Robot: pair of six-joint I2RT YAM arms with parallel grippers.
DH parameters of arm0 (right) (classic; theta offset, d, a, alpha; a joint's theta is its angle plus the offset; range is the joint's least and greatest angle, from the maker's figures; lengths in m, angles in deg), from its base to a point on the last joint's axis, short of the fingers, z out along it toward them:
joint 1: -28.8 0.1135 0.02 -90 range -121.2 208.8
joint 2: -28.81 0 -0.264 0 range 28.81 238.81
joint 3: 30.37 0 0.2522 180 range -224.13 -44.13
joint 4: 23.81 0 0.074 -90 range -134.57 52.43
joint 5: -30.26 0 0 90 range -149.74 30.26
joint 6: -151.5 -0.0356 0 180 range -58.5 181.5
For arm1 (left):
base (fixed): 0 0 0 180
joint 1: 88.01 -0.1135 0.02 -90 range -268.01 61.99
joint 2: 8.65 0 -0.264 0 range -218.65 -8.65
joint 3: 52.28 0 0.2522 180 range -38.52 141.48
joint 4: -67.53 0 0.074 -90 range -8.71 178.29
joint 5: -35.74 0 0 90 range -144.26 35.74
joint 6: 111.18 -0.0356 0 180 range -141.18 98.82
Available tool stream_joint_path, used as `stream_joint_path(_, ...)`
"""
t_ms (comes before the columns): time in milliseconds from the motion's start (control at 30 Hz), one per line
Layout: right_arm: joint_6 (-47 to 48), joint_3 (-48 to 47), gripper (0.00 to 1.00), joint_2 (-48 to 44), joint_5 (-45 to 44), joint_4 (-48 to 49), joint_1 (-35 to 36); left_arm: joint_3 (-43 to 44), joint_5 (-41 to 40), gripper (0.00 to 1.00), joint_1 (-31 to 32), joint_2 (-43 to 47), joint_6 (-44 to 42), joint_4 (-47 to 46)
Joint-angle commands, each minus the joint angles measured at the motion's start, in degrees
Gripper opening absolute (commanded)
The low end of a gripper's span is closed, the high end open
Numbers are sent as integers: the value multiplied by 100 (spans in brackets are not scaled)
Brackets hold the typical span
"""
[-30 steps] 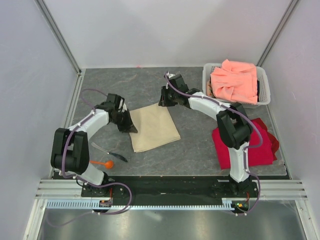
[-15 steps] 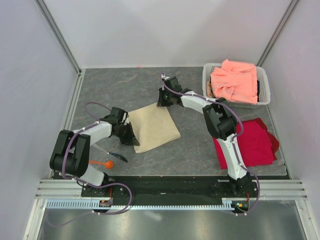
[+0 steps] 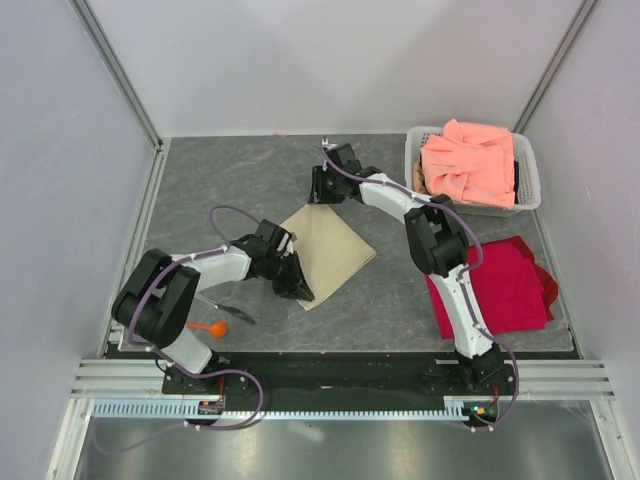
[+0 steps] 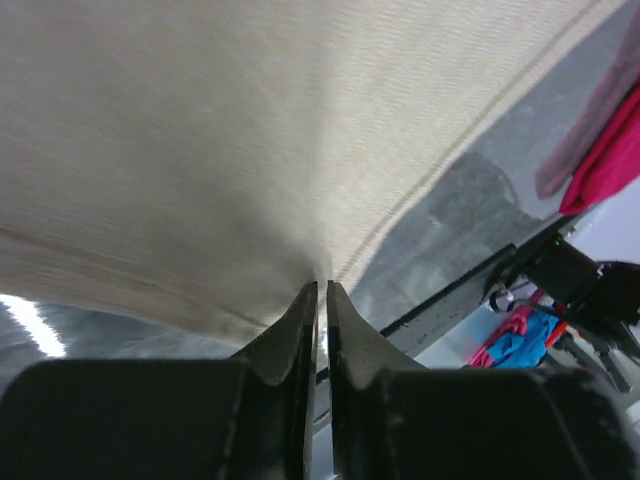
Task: Fold the napkin into a case and place the utensils inside
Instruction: Smooth out the square-folded napkin at the center of the board.
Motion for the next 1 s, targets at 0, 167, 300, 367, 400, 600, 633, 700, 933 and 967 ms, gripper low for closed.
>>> stream_joint_path(0,-82,649,56,-1466,-560,-855,-303,447,174,19,170,336,415,-186)
stream_joint_path(167,111,2213,66,-2732,-658,-1102,-374,728,-249,18,-198,760,170,173)
stream_joint_path(300,-56,3408,58,-3409,-298,-690,-338,1272,-197,9,-778,172,-322,463)
stream_joint_path(367,-108,3928,44,-3629,-183,-471,-295,1676,-380,5,-1076,-267,-602,760)
stream_joint_path(400,-100,4086,39,-3682,-52,-365,-286,1904,-503,4,-1174,-417,-683,824)
stream_joint_path(600,-152,4992,12,-4008,29,347,-242,2380,-969,2,-1816,-1112,-1254,1263)
stream_joint_path(633,-135,5132,11,-3990,-15,409,-242,2389,-996,2,-1921,-1156,-1290,1290)
stream_joint_path(700,-100,5212,10,-3920,-146,506,-242,2320,-1320,2,-1974,-1183,-1307,1316)
stream_joint_path(933,-135,5239,8,-3340,-742,770,-250,1705,-1366,2,-1966,-1254,-1018,1080)
stream_joint_path(967,-109,5195,8,-3296,-893,753,-250,1443,-1305,2,-1931,-1149,-974,1027)
